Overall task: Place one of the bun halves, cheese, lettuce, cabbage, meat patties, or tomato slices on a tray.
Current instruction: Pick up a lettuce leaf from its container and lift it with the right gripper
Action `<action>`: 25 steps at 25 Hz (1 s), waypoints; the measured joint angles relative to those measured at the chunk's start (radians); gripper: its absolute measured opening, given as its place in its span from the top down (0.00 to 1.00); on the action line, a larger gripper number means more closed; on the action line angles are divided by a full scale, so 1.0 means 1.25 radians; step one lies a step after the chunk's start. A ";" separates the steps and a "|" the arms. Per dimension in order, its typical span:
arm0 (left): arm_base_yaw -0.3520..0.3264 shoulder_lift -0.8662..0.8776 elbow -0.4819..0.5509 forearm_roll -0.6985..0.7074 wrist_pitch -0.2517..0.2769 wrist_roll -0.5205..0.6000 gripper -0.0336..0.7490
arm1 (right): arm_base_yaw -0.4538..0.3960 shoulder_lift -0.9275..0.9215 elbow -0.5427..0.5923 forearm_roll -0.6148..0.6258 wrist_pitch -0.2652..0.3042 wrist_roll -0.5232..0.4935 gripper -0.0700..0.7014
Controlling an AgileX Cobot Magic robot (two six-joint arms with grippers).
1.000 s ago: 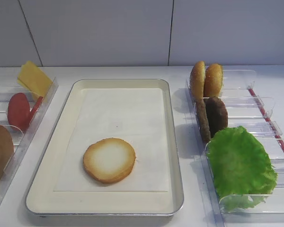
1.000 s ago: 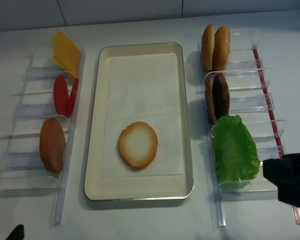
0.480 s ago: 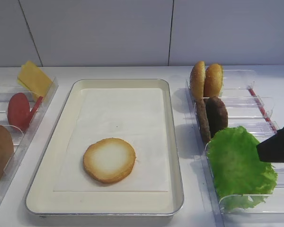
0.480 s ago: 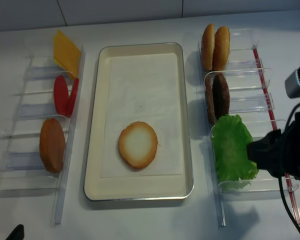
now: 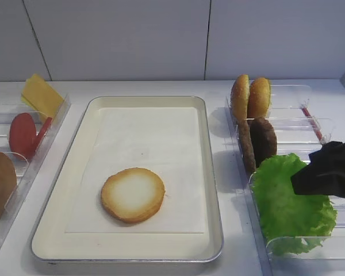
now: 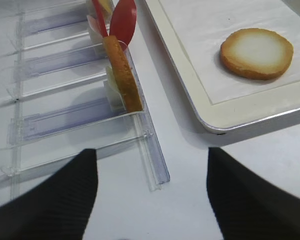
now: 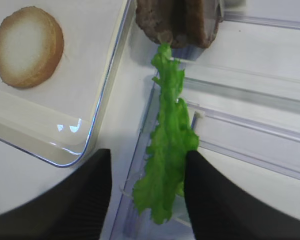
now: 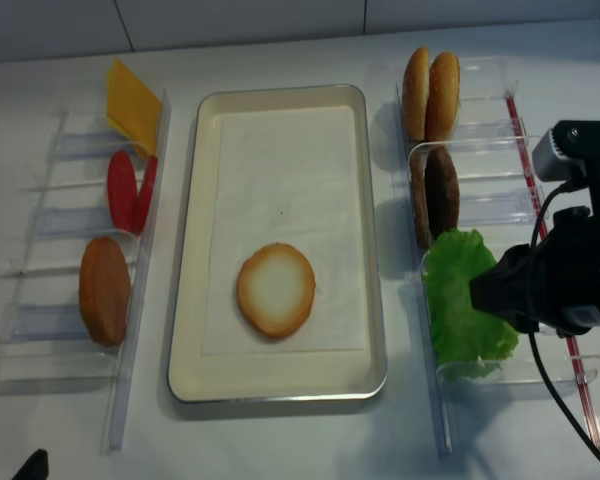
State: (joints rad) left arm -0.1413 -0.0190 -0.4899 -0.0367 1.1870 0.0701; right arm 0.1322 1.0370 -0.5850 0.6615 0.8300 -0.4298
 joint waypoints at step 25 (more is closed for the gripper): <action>0.000 0.000 0.000 0.000 0.000 0.000 0.35 | 0.000 0.066 0.000 0.031 -0.050 -0.035 0.84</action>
State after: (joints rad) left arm -0.1413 -0.0190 -0.4899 -0.0367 1.1870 0.0701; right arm 0.1322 1.1194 -0.5855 0.7005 0.7676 -0.4731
